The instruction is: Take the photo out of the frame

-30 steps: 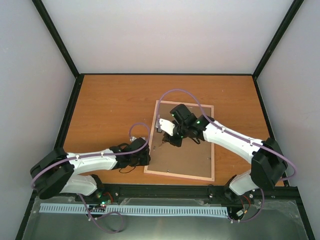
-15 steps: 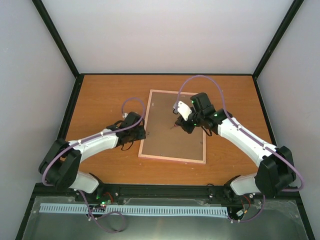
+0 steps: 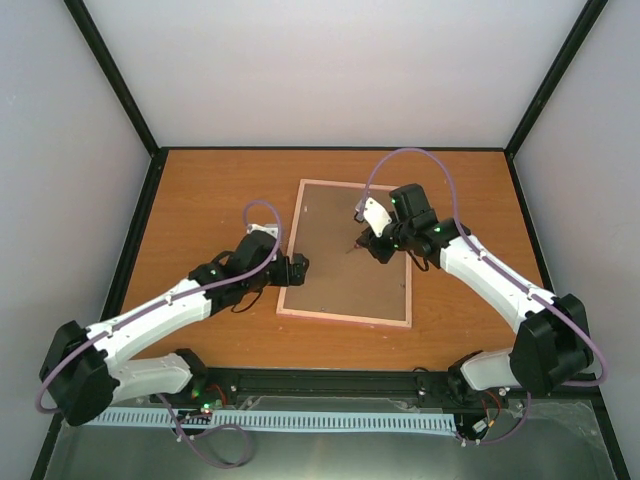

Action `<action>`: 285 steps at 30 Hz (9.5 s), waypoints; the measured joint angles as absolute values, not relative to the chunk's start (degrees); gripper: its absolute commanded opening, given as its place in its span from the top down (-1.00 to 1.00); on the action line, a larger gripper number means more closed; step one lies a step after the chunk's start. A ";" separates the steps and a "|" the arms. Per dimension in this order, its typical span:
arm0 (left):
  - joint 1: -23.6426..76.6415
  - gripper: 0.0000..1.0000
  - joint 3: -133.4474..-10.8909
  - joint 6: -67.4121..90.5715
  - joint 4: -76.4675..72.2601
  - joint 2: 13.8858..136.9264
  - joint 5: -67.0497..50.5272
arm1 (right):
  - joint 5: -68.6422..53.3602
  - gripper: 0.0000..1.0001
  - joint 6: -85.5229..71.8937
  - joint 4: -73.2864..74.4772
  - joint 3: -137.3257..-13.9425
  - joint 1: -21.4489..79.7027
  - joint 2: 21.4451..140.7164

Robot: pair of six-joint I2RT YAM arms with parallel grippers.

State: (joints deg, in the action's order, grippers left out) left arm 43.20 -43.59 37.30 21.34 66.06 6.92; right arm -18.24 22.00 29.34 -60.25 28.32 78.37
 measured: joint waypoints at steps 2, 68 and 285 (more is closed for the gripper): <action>43.11 -0.99 -42.41 36.45 21.39 64.12 6.74 | -18.26 0.94 21.96 29.30 -60.14 28.25 78.37; 23.88 -0.13 -39.03 55.09 18.20 79.18 7.07 | -16.34 0.94 22.55 28.88 -59.48 25.30 75.77; 31.68 0.99 -22.41 46.44 3.01 72.90 -10.57 | -5.72 0.94 11.00 30.46 -87.46 47.27 108.07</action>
